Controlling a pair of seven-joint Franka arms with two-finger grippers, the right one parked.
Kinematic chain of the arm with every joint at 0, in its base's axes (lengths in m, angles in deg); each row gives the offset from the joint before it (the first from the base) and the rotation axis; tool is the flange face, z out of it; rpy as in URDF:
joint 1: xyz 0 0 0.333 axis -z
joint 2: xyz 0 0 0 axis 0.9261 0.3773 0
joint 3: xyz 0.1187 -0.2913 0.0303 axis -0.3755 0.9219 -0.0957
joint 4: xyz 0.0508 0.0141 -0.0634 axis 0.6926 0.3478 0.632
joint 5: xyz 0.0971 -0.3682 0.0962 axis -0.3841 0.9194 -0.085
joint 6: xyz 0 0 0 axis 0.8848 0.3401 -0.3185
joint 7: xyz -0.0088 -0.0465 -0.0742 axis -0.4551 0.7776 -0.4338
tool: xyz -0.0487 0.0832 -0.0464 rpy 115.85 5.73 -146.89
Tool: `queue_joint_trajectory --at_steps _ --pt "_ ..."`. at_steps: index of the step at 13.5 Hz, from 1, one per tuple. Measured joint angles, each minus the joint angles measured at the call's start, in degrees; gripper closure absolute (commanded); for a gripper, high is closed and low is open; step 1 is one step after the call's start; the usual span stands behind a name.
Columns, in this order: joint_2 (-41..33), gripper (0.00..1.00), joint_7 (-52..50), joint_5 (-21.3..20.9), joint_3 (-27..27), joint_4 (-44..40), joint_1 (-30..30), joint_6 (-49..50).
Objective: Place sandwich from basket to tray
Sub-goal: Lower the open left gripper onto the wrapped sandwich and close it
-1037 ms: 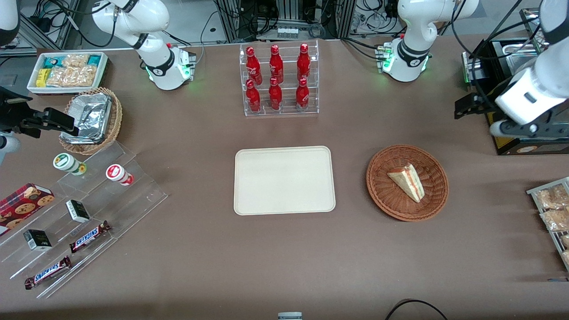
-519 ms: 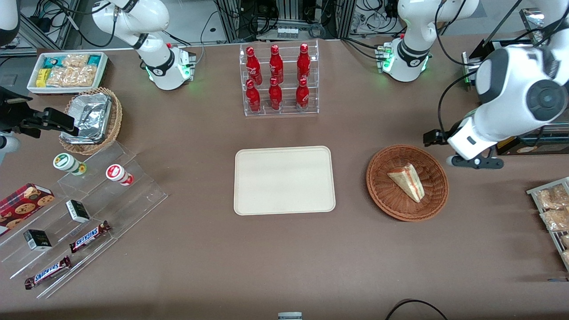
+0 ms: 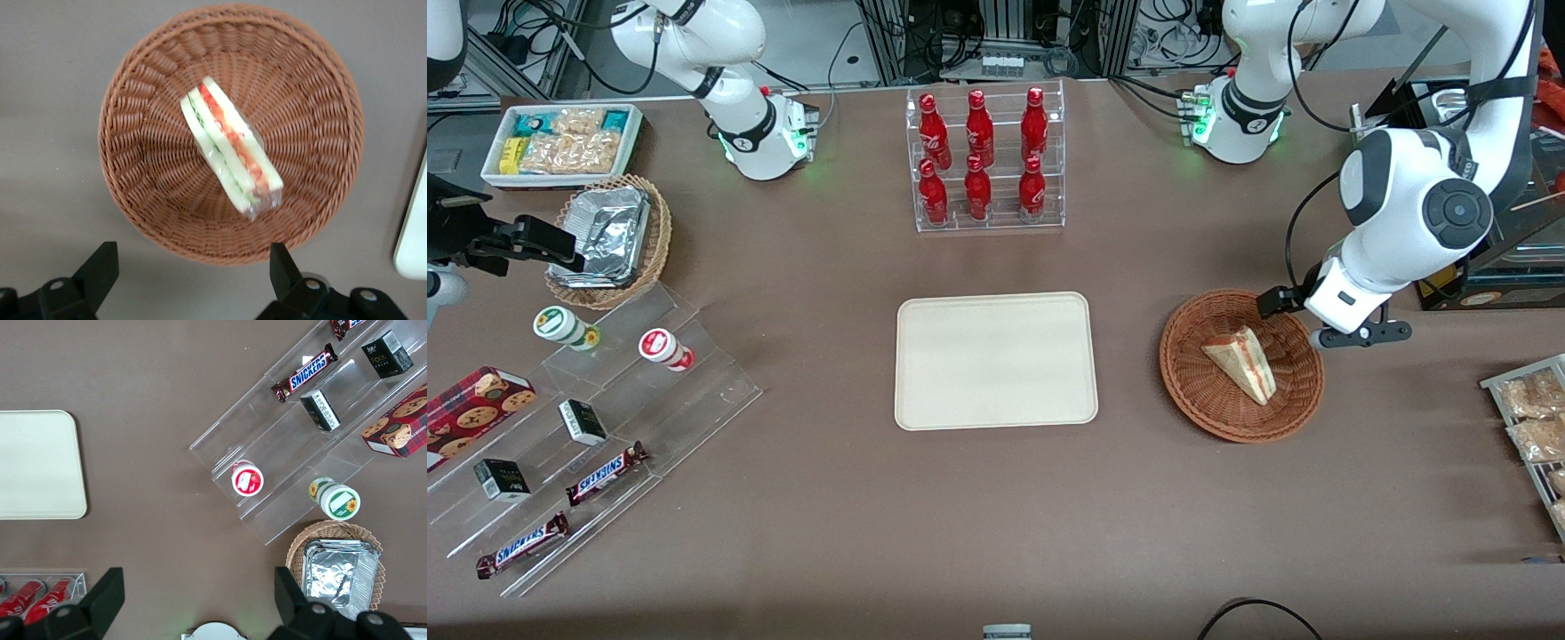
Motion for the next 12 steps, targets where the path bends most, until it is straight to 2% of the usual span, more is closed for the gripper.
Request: queue_joint_trajectory --at_steps 7,12 --pt "5.34 0.0 -29.08 -0.02 0.39 1.06 3.94 -9.67" --pt "7.27 0.0 -36.71 -0.02 0.25 1.06 4.19 -11.41"
